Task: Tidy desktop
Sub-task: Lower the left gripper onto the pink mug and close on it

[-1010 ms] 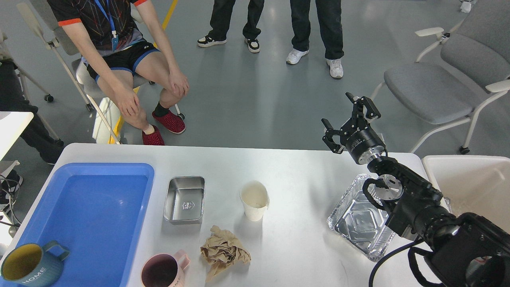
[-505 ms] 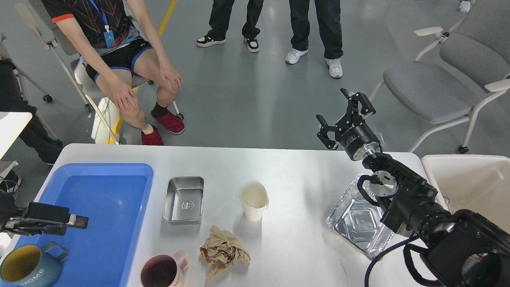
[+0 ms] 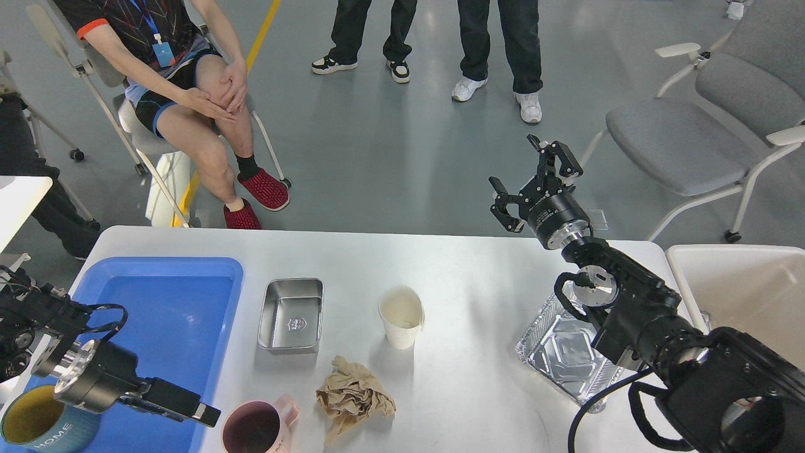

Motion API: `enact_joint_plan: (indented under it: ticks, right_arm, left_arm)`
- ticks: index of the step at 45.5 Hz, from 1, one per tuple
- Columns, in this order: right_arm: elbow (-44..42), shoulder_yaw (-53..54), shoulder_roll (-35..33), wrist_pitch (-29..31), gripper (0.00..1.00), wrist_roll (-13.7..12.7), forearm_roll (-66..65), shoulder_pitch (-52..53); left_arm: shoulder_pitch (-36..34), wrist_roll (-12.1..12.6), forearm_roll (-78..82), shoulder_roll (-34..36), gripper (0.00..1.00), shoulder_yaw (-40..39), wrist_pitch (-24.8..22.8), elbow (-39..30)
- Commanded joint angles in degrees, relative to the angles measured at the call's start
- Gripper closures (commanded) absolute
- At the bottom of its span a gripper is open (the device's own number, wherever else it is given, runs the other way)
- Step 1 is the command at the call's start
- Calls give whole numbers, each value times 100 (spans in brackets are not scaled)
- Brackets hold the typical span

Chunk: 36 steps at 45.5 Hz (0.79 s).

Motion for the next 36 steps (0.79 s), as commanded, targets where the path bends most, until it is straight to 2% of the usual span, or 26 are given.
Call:
enact_joint_plan:
  ticks: [1,12,28,36]
  right_arm:
    - [3,0,3,0,0,2,0,11]
    - [3,0,12,0,0,2,0,11]
    - [3,-9,82,-9,0,-6,0,81]
    - [3,-9,91,-9,0,-6,0,81]
  left_arm:
    - [12,22,13,-117,3,2,56,251]
    - [73,40,4,-592,3,2,512,603]
    - [381,13,-5,-751,3,2,539,656]
    - [390,22,-5,-961,4,2,750,664]
